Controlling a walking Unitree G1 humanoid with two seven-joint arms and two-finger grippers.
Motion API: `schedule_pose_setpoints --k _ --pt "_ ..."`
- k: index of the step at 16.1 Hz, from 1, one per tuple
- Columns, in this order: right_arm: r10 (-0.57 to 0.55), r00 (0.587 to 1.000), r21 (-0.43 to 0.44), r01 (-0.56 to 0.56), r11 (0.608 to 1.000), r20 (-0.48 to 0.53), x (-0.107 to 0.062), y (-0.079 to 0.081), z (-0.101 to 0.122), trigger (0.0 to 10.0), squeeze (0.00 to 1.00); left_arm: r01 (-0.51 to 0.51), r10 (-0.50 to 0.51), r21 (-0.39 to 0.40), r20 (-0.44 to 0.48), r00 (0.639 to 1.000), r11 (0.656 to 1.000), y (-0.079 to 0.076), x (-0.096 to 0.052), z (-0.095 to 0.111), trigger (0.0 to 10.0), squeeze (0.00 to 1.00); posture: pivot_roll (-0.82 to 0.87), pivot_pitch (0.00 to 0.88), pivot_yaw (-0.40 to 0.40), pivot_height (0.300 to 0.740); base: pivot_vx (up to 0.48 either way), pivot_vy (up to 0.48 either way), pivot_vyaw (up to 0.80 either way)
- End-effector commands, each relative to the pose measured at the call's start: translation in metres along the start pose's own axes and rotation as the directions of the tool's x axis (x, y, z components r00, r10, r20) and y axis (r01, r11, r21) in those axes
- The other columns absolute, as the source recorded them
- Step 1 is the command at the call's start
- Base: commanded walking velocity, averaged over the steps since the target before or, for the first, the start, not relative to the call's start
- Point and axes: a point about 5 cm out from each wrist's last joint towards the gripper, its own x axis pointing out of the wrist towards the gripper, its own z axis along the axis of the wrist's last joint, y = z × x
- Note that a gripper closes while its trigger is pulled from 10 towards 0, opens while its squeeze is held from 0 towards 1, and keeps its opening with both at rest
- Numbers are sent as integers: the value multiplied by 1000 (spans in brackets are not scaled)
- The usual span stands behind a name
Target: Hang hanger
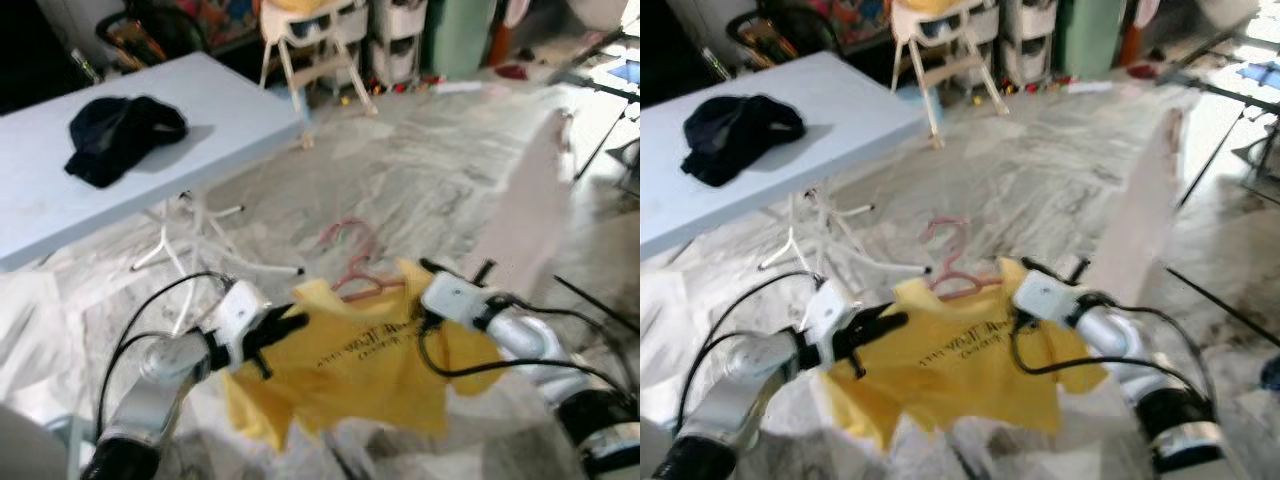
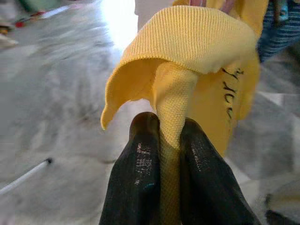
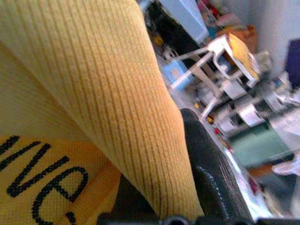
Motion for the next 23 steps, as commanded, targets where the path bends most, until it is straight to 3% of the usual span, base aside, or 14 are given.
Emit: schedule_pose_setpoints --k 1,5,7,8,9,10,12,13,15,19,23 --pt "-4 996 11 3 1000 86 5 2 14 0 0 -113 114 -44 41 993 993 7 -1 3 0 0 -91 30 137 740 0 0 0" --pt "-2 996 12 1 1000 87 5 2 14 0 0 -103 102 40 24 994 994 -5 2 -2 0 0 -92 36 125 740 0 0 0" --pt "12 996 4 -12 1000 92 5 1 15 0 0 -103 106 119 -18 994 988 -5 2 -7 0 0 -91 40 126 740 0 0 0" --pt "21 995 1 -21 1000 94 5 1 15 1843 0 -117 120 124 -19 993 985 -4 2 -8 0 0 -91 42 126 740 0 0 0" --pt "37 995 -4 -37 999 94 5 2 16 8196 0 -141 143 115 -7 990 983 -4 3 -8 0 0 -92 44 125 740 0 0 0" --pt "44 995 -12 -43 999 93 6 2 16 10000 0 -154 155 111 7 988 982 -5 4 -7 0 0 -92 45 124 740 0 0 0" --pt "33 995 -1 -33 999 95 7 2 18 10000 0 -243 241 89 34 970 966 -2 4 -7 0 0 -91 50 117 740 0 0 0" --pt "22 996 25 -24 999 91 9 5 18 10000 0 -347 345 51 54 937 936 1 4 -9 0 0 -88 49 109 740 0 0 0" --pt "13 996 59 -19 998 93 10 10 19 10000 0 -400 399 7 67 915 916 -3 5 -10 0 0 -75 50 89 740 0 0 0" --pt "31 991 101 -45 994 128 17 20 29 10000 0 -567 571 -68 149 808 821 -10 3 3 0 0 -47 58 59 740 0 0 0" --pt "25 990 116 -42 992 140 25 20 36 10000 0 -634 632 -46 150 760 772 -6 -7 4 0 0 -17 52 53 740 0 0 0"
